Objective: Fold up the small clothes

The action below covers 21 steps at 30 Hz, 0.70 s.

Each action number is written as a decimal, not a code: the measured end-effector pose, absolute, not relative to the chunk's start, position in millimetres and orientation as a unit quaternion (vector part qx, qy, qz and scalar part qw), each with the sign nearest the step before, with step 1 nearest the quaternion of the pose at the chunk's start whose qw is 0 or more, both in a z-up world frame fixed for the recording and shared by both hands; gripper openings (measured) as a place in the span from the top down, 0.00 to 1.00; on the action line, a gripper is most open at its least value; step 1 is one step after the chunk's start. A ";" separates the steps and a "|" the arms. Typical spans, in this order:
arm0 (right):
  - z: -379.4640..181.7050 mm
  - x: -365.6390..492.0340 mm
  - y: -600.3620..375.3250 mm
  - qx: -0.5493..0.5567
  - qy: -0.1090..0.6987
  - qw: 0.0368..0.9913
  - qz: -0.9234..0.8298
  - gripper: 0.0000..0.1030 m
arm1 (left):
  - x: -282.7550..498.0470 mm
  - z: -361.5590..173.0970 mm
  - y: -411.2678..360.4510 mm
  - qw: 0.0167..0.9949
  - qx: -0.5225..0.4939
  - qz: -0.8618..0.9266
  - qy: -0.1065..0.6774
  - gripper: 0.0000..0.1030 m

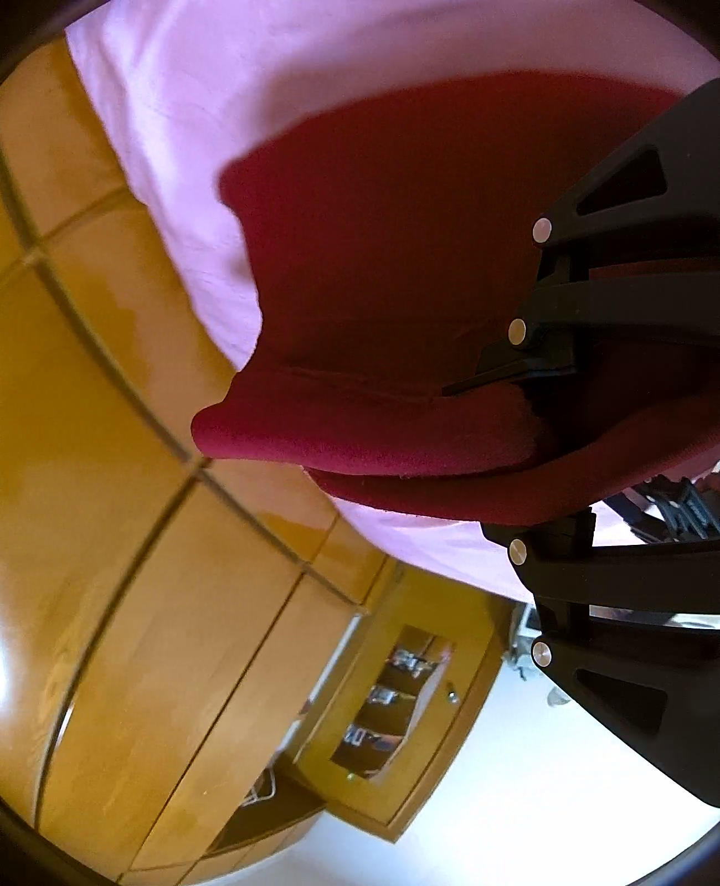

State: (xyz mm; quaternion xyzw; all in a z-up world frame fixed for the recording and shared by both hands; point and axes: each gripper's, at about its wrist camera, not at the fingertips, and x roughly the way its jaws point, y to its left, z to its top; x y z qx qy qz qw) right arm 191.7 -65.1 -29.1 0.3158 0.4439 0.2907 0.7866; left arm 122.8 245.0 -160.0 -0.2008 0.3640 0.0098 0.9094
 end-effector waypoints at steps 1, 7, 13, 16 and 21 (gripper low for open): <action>-33.2 191.4 -59.6 0.316 0.449 0.784 0.291 0.71 | 120.5 -160.0 245.3 0.909 -0.201 0.009 0.364 0.02; -59.9 191.2 -29.4 0.307 0.476 0.773 0.286 0.71 | 115.3 -159.8 243.2 0.910 -0.197 0.008 0.364 0.02; -76.8 183.2 -13.7 0.276 0.491 0.779 0.274 0.68 | 115.1 -160.4 243.3 0.911 -0.196 0.009 0.364 0.02; -74.3 181.6 -9.8 0.273 0.484 0.780 0.287 0.50 | 115.9 -160.4 244.0 0.910 -0.197 0.009 0.364 0.02; -61.1 172.5 -7.9 0.294 0.455 0.765 0.349 0.30 | 108.4 -157.9 249.2 0.911 -0.219 0.000 0.350 0.02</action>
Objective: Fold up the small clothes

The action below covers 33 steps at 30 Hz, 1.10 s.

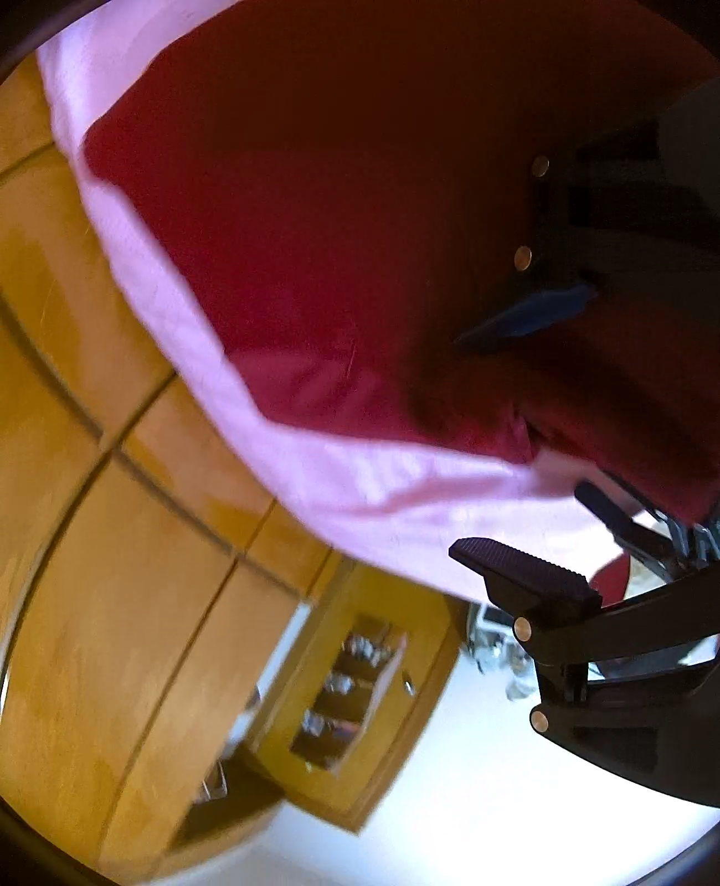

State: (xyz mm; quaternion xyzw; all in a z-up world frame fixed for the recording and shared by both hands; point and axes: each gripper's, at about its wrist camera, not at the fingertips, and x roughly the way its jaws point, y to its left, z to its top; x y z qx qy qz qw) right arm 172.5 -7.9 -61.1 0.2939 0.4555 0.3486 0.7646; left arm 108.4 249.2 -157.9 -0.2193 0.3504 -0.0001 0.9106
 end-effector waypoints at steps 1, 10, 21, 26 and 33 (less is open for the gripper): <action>-59.1 169.2 -9.5 0.290 0.448 0.768 0.354 0.24 | 105.0 -156.9 252.9 0.910 -0.235 -0.005 0.342 0.02; -34.6 147.7 -82.5 0.223 0.381 0.866 0.234 0.06 | 91.9 -143.6 255.0 0.905 -0.293 -0.049 0.303 0.02; -61.3 127.3 -153.3 0.140 0.416 0.895 0.081 0.05 | 107.2 -93.8 200.1 0.916 -0.237 -0.147 0.288 0.02; -60.4 122.0 -154.0 0.123 0.413 0.899 0.082 0.04 | 130.5 -103.7 171.3 0.905 -0.194 -0.167 0.340 0.09; -77.7 121.0 -145.4 0.077 0.439 0.889 0.105 0.04 | 139.1 -121.2 170.7 0.869 -0.229 -0.183 0.398 0.76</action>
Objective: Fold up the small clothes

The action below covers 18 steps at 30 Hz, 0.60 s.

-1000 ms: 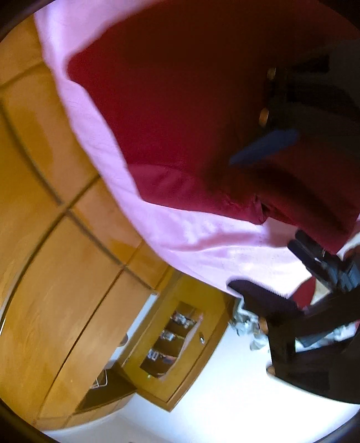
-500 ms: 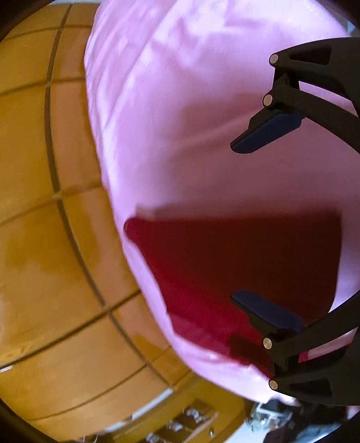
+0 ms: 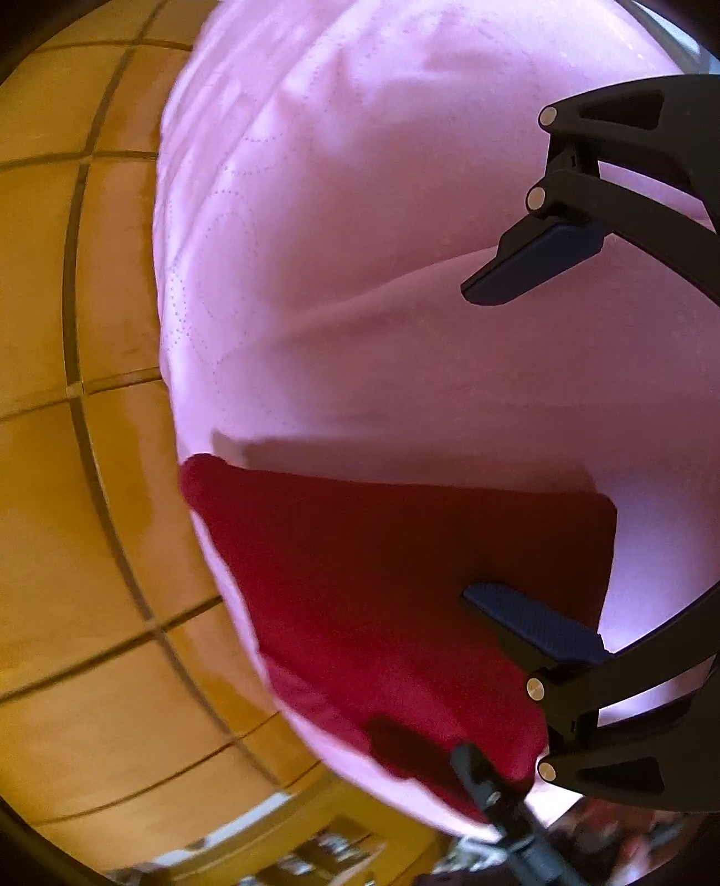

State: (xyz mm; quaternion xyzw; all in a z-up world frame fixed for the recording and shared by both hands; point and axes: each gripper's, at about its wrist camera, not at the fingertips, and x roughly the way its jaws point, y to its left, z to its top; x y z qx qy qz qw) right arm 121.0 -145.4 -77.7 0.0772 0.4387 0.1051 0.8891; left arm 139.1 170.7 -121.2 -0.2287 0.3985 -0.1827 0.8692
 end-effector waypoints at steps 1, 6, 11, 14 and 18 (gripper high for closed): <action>-77.6 120.6 -145.3 0.074 0.438 0.889 0.108 0.04 | 135.8 -120.4 173.9 0.865 -0.239 -0.189 0.399 0.83; -80.3 116.2 -140.8 0.056 0.448 0.883 0.132 0.04 | 119.7 -119.4 192.0 0.842 -0.291 -0.216 0.399 0.85; -97.5 113.5 -126.6 0.021 0.461 0.876 0.141 0.04 | 119.4 -167.7 200.5 0.819 -0.321 -0.183 0.438 0.83; -101.9 111.2 -126.4 0.017 0.452 0.881 0.141 0.04 | 122.4 -180.1 205.4 0.815 -0.348 -0.193 0.421 0.83; -102.1 107.2 -128.9 0.025 0.447 0.883 0.141 0.04 | 123.8 -174.5 201.6 0.818 -0.344 -0.202 0.415 0.74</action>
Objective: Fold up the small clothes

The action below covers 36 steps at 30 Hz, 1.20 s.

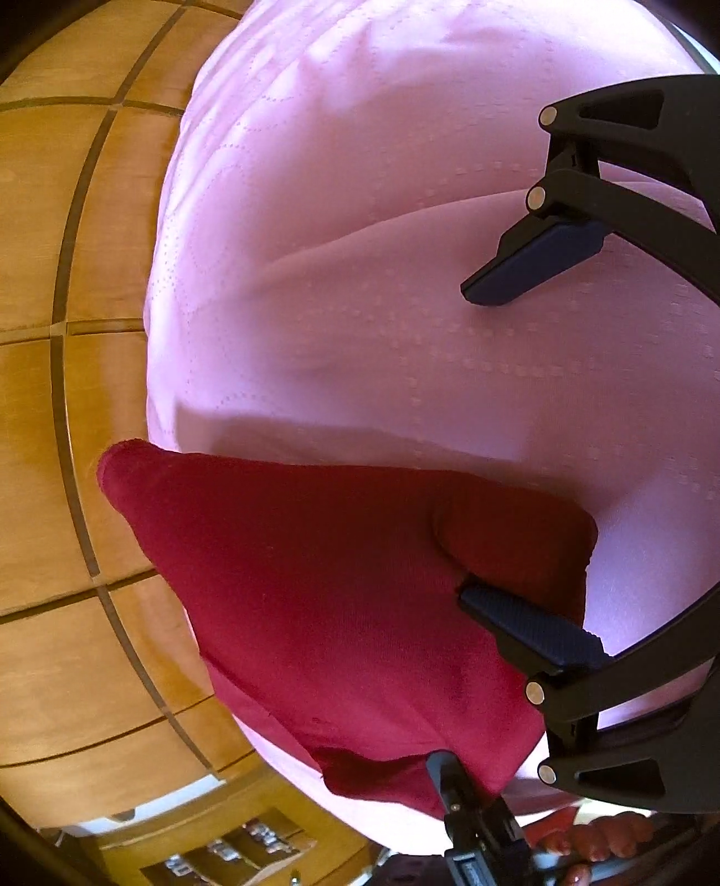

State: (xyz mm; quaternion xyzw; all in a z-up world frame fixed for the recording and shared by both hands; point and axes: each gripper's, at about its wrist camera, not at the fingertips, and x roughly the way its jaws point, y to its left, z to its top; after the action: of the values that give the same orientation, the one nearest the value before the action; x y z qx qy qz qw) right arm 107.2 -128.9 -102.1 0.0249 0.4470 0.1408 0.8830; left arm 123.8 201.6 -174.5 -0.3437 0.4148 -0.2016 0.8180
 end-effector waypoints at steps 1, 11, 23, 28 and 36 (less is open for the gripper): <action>-102.1 106.7 -129.8 0.029 0.446 0.884 0.140 0.04 | 123.6 -173.9 202.5 0.816 -0.350 -0.205 0.413 0.71; -60.7 120.1 -150.3 0.079 0.398 0.908 0.107 0.04 | 101.3 -109.3 214.2 0.906 -0.260 -0.105 0.316 0.26; -44.1 217.8 -74.3 -0.017 0.419 0.904 0.088 0.04 | 175.2 -90.6 130.4 0.921 -0.017 -0.100 0.376 0.24; -81.0 238.7 -74.8 -0.048 0.448 0.892 0.021 0.04 | 204.5 -126.9 136.3 0.907 0.044 -0.064 0.413 0.21; -91.9 224.5 -73.7 -0.057 0.394 0.917 0.017 0.03 | 218.2 -164.0 176.4 0.891 -0.122 -0.114 0.423 0.07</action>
State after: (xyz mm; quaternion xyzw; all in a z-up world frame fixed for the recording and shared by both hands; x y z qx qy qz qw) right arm 224.5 -73.7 -91.9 -0.0573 0.3941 0.0167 0.9171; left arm 218.2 176.4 -164.0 -0.1222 0.4230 -0.1144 0.8905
